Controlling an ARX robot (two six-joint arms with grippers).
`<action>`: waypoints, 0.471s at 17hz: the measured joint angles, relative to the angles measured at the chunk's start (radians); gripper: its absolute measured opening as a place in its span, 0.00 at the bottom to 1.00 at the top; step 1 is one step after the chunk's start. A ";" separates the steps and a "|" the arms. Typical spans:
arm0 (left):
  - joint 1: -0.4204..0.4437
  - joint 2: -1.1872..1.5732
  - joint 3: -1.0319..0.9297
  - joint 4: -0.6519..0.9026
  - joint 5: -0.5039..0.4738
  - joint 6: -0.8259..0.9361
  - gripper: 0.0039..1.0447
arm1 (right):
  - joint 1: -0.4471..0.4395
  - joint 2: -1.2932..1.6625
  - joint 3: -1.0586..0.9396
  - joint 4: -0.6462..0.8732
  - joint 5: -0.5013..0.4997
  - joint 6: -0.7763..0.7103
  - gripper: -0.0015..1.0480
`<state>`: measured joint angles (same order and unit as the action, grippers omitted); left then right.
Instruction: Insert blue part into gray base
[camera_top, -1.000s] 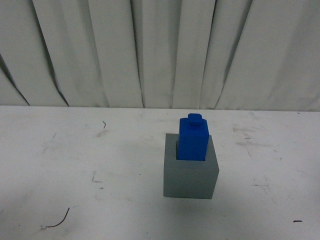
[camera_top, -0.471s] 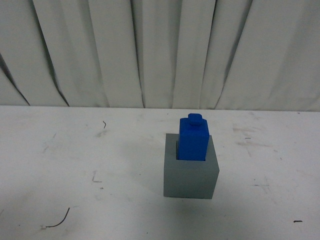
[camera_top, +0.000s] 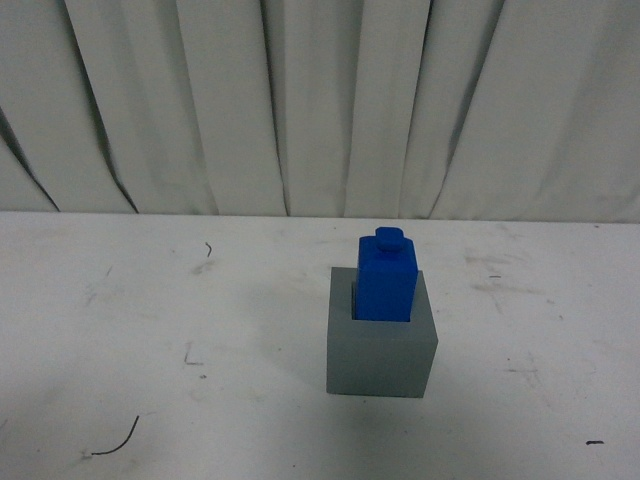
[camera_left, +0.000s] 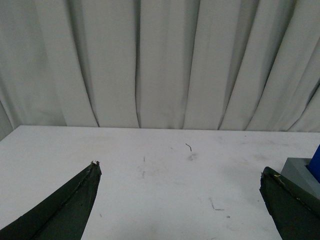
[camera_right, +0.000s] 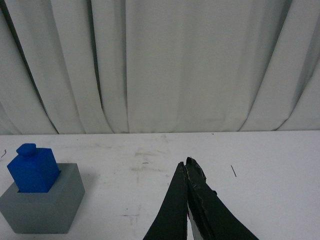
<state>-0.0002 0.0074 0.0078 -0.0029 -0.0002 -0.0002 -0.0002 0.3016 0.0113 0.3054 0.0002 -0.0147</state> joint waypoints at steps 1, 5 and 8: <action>0.000 0.000 0.000 0.000 0.000 0.000 0.94 | 0.000 -0.019 0.000 -0.021 0.000 0.000 0.02; 0.000 0.000 0.000 0.000 0.000 0.000 0.94 | 0.000 -0.082 0.000 -0.080 0.000 0.000 0.02; 0.000 0.000 0.000 0.000 0.000 0.000 0.94 | 0.000 -0.126 0.000 -0.127 0.000 0.000 0.02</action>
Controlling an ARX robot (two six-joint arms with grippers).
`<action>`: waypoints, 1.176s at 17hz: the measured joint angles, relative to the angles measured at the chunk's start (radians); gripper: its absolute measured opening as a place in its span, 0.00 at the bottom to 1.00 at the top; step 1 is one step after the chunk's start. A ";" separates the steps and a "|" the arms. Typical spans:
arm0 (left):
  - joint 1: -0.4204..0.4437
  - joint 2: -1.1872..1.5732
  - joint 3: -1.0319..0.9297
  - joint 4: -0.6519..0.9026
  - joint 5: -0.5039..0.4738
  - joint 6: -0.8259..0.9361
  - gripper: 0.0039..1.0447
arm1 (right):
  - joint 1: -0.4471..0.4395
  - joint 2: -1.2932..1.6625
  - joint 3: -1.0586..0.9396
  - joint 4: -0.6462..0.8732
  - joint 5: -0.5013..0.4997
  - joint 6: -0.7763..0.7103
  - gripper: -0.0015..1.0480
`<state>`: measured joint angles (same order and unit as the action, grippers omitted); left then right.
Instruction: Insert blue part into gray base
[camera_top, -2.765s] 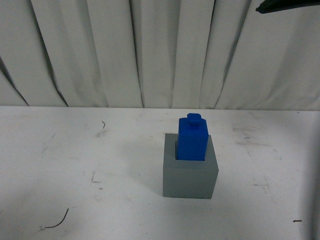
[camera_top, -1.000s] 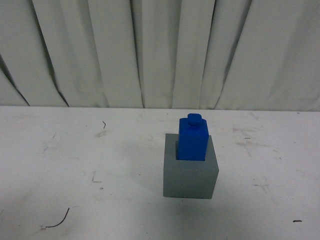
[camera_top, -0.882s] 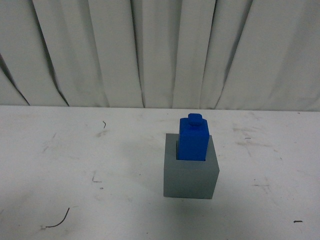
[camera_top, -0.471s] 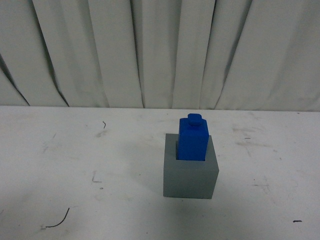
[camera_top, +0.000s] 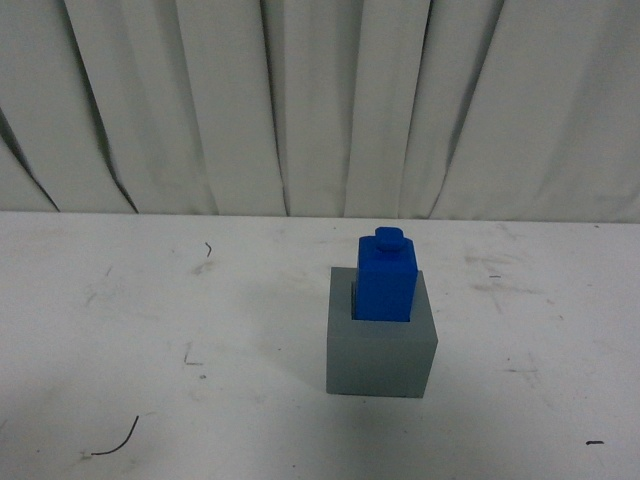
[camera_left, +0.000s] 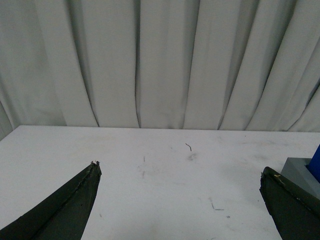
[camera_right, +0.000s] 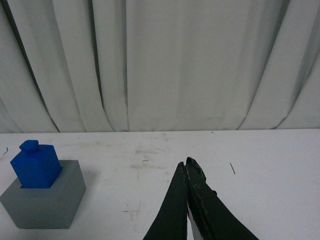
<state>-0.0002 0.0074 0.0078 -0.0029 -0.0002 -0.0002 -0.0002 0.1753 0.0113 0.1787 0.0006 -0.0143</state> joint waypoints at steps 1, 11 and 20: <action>0.000 0.000 0.000 0.000 0.000 0.000 0.94 | 0.000 -0.045 0.001 -0.068 0.000 0.000 0.02; 0.000 0.000 0.000 0.000 0.000 0.000 0.94 | 0.000 -0.172 0.000 -0.183 0.000 0.000 0.62; 0.000 0.000 0.000 0.000 0.000 0.000 0.94 | 0.000 -0.172 0.000 -0.183 0.000 0.001 0.94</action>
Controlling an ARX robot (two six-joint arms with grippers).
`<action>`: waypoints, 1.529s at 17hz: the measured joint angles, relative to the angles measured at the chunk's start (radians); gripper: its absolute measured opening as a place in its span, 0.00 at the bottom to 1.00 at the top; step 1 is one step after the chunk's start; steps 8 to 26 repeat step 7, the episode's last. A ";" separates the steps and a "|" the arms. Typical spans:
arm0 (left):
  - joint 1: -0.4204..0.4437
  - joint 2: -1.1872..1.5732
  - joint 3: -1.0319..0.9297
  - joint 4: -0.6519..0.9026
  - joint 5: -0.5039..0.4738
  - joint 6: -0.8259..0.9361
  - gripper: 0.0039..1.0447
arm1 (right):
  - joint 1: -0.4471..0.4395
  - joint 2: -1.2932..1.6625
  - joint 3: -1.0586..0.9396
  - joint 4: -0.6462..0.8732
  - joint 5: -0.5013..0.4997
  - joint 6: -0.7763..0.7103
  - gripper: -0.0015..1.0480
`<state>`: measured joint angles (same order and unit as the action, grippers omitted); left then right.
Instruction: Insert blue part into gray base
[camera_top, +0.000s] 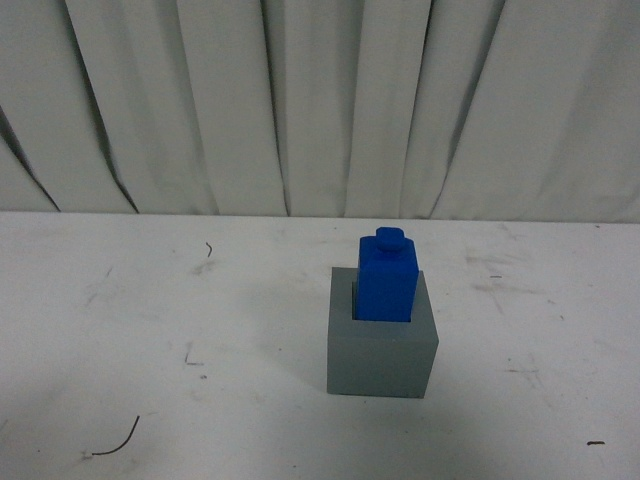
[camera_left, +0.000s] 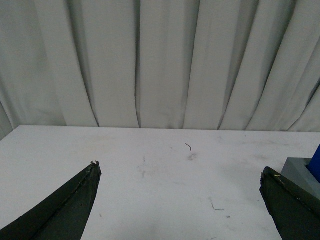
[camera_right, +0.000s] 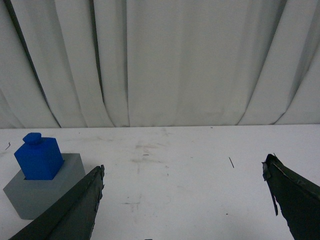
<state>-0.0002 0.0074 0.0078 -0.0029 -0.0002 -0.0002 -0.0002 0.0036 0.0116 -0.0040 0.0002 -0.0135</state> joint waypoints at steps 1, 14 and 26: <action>0.000 0.000 0.000 0.000 0.000 0.000 0.94 | 0.000 0.000 0.000 0.000 0.000 0.000 0.94; 0.000 0.000 0.000 0.000 0.000 0.000 0.94 | 0.000 0.000 0.000 0.000 0.000 0.000 0.94; 0.000 0.000 0.000 0.000 0.000 0.000 0.94 | 0.000 0.000 0.000 0.000 0.000 0.000 0.94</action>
